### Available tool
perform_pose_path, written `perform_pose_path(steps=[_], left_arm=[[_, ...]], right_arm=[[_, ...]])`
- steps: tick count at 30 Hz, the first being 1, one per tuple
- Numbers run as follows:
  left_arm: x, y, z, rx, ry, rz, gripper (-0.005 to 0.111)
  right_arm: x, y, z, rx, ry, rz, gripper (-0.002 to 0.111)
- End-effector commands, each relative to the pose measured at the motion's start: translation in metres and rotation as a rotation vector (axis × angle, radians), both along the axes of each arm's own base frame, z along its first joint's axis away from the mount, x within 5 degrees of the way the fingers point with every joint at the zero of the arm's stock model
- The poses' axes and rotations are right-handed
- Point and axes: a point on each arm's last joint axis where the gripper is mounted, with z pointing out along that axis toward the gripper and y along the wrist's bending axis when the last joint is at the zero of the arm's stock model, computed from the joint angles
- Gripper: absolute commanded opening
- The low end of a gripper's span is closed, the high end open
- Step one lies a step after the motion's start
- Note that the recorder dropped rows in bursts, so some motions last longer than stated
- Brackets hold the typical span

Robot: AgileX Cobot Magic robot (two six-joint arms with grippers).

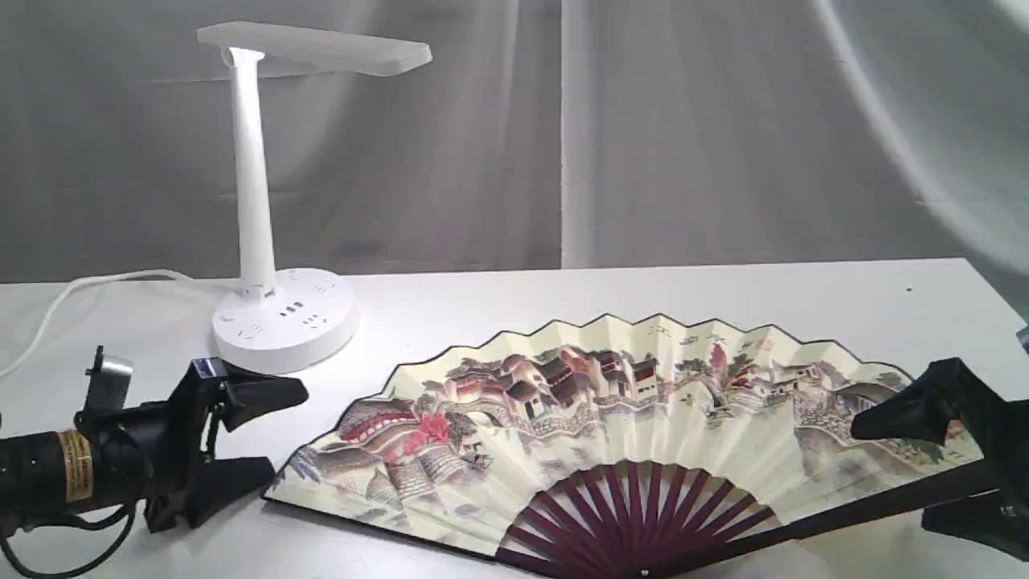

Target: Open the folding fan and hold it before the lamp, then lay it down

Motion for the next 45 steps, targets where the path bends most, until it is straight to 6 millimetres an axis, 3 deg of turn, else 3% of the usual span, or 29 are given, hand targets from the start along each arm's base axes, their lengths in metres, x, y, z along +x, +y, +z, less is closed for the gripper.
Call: perform_pose_path(steps=[1,7,11,17,21,28,33,36,40,45], left_arm=[[0.001,0.001,0.017,0.082,-0.120,-0.042,0.084],[0.002,0.000,0.053,0.167,-0.290,-0.094,0.084],[0.000,-0.001,0.074,0.228,-0.383,-0.131,0.084],[-0.003,-0.001,0.088,0.275,-0.452,-0.161,0.084],[-0.003,-0.001,0.088,0.285,-0.454,-0.174,0.084],[-0.003,-0.002,0.087,0.286,-0.454,-0.176,0.084],[-0.004,-0.002,0.087,0.287,-0.453,-0.181,0.084],[-0.004,-0.002,0.087,0.289,-0.451,-0.186,0.084],[-0.004,-0.002,0.087,0.286,-0.451,-0.186,0.084],[-0.005,-0.002,0.086,0.290,-0.451,-0.199,0.084]], right_arm=[[0.005,-0.006,0.008,-0.079,-0.061,0.093,0.088],[0.018,-0.015,0.017,-0.249,-0.091,0.183,0.088],[0.025,-0.012,0.014,-0.458,-0.093,0.313,0.088],[0.038,0.001,0.013,-0.804,-0.111,0.442,0.088],[0.044,0.008,0.025,-0.932,-0.135,0.405,0.088],[0.026,-0.003,0.038,-0.829,0.066,0.223,0.088],[0.001,0.002,0.034,-0.704,0.324,0.302,0.088],[-0.006,0.004,0.034,-0.665,0.394,0.336,0.088],[-0.006,0.004,0.035,-0.677,0.376,0.376,0.083],[0.007,-0.002,0.035,-0.747,0.257,0.273,0.079]])
